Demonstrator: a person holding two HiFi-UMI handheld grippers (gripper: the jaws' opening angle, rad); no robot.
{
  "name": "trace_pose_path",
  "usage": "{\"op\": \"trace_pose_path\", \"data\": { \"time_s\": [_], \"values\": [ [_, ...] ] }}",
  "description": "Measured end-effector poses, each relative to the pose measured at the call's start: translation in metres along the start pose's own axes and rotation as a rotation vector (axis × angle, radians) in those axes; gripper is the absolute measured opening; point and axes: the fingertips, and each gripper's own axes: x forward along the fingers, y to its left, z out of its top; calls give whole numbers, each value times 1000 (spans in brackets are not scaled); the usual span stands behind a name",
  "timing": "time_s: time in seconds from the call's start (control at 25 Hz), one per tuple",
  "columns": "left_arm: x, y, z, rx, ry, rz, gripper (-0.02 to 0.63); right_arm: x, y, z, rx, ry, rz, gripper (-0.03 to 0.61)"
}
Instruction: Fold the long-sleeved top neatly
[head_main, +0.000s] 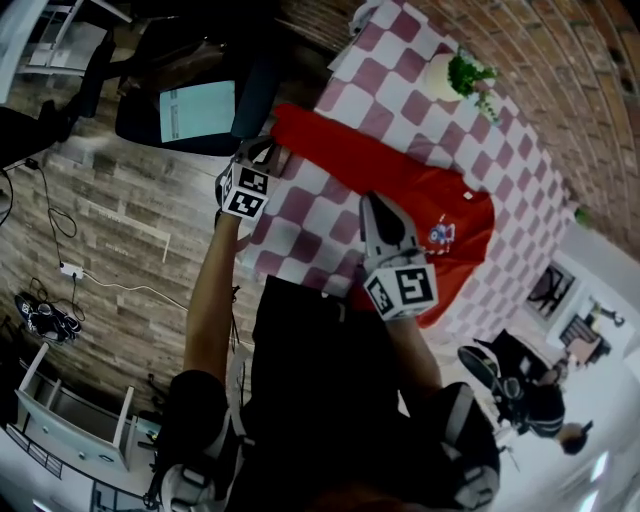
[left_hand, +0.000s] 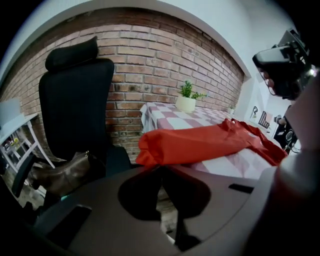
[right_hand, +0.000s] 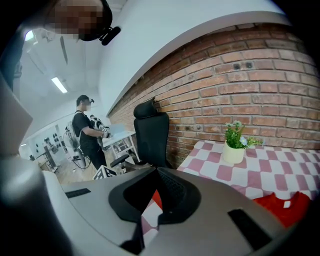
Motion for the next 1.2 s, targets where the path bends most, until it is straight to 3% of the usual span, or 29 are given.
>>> {"op": "trace_pose_path", "data": {
  "time_s": [0.16, 0.36, 0.56, 0.92, 1.2],
  "values": [
    [-35, -9, 26, 48, -47, 51, 11, -21, -5, 7, 6, -20, -21, 8],
    [-64, -24, 78, 208, -118, 129, 11, -57, -22, 14, 27, -83, -87, 8],
    [-92, -59, 131, 293, -199, 161, 11, -109, -51, 6, 71, -121, -168, 8],
    [-118, -172, 205, 446, -341, 136, 11, -221, -109, -29, 157, -202, -331, 8],
    [-129, -280, 227, 567, -407, 77, 11, -308, -136, -54, 203, -267, -425, 8]
  ]
}}
